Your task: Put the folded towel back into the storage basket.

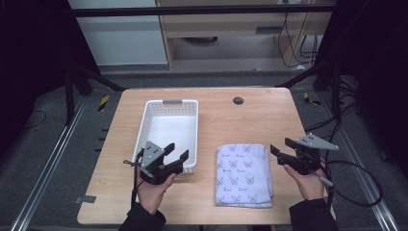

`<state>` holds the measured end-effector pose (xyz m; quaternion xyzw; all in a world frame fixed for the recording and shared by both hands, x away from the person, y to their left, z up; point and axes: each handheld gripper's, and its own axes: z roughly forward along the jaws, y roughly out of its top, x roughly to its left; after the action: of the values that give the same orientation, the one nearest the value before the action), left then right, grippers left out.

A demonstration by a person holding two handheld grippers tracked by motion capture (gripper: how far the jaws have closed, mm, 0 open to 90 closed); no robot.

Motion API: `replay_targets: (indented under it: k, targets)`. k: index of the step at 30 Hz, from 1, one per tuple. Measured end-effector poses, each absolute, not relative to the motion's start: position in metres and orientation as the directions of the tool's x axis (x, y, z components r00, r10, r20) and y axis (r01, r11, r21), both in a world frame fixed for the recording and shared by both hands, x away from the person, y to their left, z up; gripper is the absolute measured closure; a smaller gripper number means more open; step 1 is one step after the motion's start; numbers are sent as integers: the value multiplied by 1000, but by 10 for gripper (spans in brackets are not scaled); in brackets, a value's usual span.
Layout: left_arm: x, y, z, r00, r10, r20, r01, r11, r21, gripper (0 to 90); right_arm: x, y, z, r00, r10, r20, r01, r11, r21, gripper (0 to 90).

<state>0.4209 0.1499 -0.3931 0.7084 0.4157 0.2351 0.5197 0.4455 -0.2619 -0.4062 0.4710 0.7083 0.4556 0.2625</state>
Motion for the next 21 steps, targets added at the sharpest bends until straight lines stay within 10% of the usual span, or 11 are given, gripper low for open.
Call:
replay_targets:
  k: [21]
  targets:
    - [414,81,-415,625,778,-58,336,-201,920,449,458,-261,-432,-417,906,78,485,149,862,353]
